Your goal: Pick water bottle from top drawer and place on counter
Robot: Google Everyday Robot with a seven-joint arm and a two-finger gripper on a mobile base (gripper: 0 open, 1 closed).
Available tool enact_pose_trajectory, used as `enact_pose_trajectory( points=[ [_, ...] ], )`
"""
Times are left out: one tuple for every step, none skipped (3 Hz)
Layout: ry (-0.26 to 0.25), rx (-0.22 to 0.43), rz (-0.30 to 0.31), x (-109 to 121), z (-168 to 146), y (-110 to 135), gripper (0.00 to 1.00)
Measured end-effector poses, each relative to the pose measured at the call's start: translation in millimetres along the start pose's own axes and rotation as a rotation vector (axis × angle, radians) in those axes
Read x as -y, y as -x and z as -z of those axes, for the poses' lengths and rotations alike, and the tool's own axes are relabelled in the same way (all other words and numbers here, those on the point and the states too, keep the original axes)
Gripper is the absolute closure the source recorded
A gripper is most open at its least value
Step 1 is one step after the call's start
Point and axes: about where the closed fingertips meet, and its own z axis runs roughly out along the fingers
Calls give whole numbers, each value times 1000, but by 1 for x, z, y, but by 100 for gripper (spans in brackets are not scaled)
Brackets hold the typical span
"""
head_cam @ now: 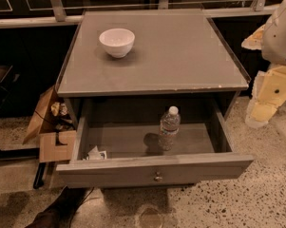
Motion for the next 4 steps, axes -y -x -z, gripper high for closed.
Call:
enact_pose_trajectory(
  points=[
    [0,0,0,0,0,0,0],
    [0,0,0,0,0,0,19],
    [-15,28,-19,-1,-14,4,42],
    [-24,98,-67,-6,-46,10,65]
  ],
)
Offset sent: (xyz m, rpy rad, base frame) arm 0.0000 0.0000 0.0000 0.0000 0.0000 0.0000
